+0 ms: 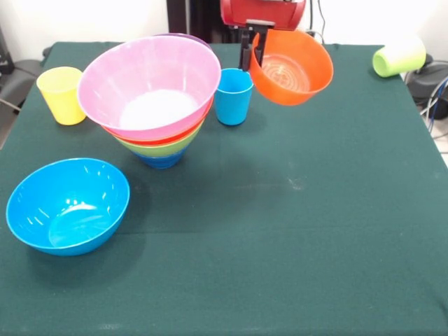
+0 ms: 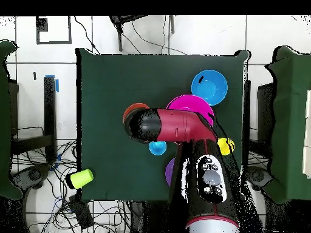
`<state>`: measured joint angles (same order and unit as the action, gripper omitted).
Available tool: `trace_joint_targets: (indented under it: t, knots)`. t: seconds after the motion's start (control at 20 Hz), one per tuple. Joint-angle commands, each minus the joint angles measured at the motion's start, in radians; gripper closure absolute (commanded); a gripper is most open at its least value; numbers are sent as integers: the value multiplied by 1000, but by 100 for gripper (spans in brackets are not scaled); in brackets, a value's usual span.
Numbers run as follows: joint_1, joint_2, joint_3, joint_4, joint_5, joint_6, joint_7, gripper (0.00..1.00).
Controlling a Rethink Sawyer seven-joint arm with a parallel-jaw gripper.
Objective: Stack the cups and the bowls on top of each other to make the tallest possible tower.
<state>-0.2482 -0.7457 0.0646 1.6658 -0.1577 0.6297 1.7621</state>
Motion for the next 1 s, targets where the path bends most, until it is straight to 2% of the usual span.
trace_joint_targets:
  t: [0.05, 0.75, 1.0]
  knots:
    - [-55, -3, 123, -18, -54, 101, -153, 100]
    - [-153, -72, 180, -10, -74, 192, -223, 100]
    - [-165, -79, 203, -6, -74, 215, -208, 100]
